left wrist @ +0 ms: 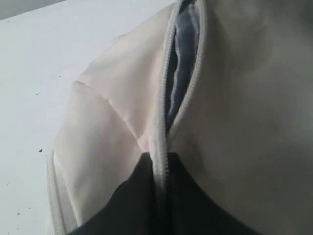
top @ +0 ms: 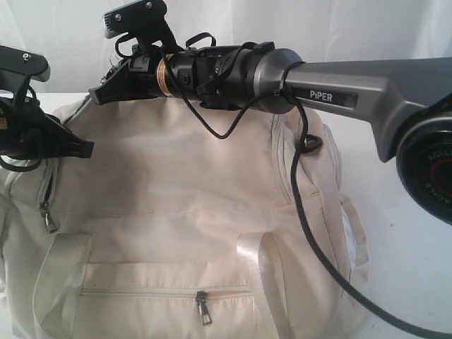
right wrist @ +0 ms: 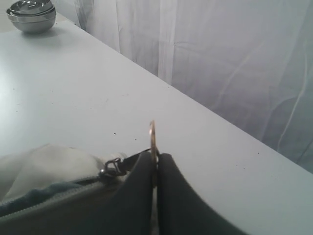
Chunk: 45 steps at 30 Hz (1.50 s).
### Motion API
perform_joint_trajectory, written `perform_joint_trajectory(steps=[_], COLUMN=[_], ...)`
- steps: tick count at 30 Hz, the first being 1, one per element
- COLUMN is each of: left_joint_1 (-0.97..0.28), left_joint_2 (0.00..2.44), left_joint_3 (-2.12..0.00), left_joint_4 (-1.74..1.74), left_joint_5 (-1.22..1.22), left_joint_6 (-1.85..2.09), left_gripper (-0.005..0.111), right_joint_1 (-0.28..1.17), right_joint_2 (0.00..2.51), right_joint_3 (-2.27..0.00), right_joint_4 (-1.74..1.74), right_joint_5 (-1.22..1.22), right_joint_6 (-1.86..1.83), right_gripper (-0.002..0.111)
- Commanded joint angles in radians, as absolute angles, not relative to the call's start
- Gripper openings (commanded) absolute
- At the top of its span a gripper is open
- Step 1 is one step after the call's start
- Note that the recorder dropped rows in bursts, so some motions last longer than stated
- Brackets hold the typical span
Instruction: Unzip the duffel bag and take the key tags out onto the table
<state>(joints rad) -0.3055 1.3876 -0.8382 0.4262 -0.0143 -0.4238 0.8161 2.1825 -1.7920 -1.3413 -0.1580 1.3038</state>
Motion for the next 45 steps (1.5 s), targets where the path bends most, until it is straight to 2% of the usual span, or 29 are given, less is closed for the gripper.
perform_joint_trajectory(steps=[1,6,13,20,25,30,35,41,45], left_joint_1=[-0.302,-0.260,-0.131,-0.113,-0.113,-0.113,-0.113,-0.113,-0.113], left_joint_2=[1.386,1.384,1.354,1.332,1.332,1.332,1.332,1.332,1.323], left_joint_3=[-0.838,-0.838,-0.838,-0.838,-0.838,-0.838,-0.838,-0.838,-0.838], left_joint_4=[0.436,0.436,0.436,0.436,0.436,0.436,0.419,0.413,0.413], left_joint_5=[0.074,0.074,0.071,0.062,0.064,0.064,0.072,0.075,0.034], left_joint_6=[-0.419,-0.498,-0.598,-0.598,-0.598,-0.605,-0.609,-0.609,-0.603], left_gripper=[0.000,0.000,0.000,0.000,0.000,0.000,0.000,0.000,0.000], right_joint_1=[0.806,0.806,0.806,0.806,0.806,0.806,0.775,0.726,0.726], right_joint_2=[2.166,2.157,2.131,2.099,2.039,1.921,1.875,1.866,1.868], right_joint_3=[-1.789,-1.789,-1.789,-1.776,-1.695,-1.635,-1.627,-1.627,-1.627], right_joint_4=[-1.338,-1.338,-1.336,-1.300,-1.077,-0.712,-0.704,-0.655,-0.490], right_joint_5=[-0.029,0.037,0.158,0.177,0.289,0.471,0.666,0.596,0.421], right_joint_6=[1.310,1.310,1.305,1.267,1.042,0.549,0.380,0.378,0.358], right_gripper=[0.000,0.000,0.000,0.000,0.000,0.000,0.000,0.000,0.000])
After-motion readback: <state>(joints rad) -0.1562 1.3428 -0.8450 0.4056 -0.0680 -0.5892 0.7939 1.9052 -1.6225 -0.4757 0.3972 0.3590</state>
